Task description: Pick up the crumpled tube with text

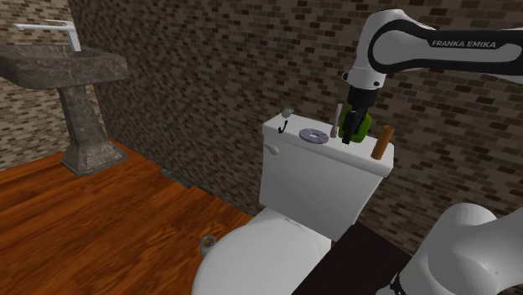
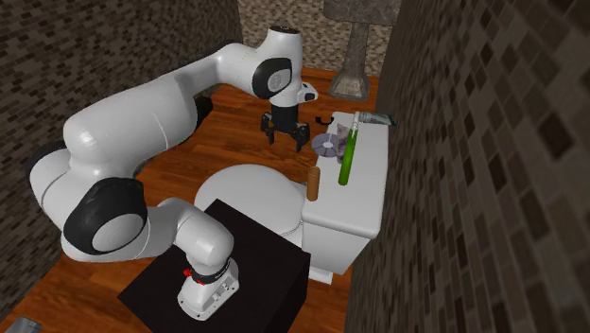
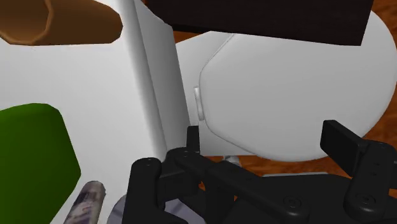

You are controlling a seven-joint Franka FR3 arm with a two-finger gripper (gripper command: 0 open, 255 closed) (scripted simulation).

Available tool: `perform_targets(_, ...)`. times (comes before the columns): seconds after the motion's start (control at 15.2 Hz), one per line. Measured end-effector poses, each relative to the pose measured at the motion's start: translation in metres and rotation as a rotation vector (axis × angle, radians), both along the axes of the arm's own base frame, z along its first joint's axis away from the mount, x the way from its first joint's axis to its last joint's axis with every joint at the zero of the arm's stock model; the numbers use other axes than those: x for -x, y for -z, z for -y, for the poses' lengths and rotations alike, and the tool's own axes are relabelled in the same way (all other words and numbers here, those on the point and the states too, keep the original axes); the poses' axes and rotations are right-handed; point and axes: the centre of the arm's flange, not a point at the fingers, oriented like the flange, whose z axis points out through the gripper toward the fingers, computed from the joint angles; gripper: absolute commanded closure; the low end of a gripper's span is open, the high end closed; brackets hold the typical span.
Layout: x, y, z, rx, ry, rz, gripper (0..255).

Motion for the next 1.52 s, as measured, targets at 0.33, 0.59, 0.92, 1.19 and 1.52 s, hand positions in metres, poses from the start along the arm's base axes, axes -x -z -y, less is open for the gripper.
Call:
perform_targets(0.33, -0.029, -0.026, 0.049, -0.016, -0.020, 0.089, 0)
perform_targets(0.59, -0.049, -0.049, 0.081, -0.031, -0.037, 0.160, 0)
perform_targets(0.92, -0.072, -0.077, 0.128, -0.048, -0.057, 0.251, 0)
perform_targets(1.19, -0.082, -0.076, 0.144, -0.052, -0.064, 0.280, 0)
perform_targets(1.52, -0.083, -0.052, 0.145, -0.052, -0.065, 0.281, 0)
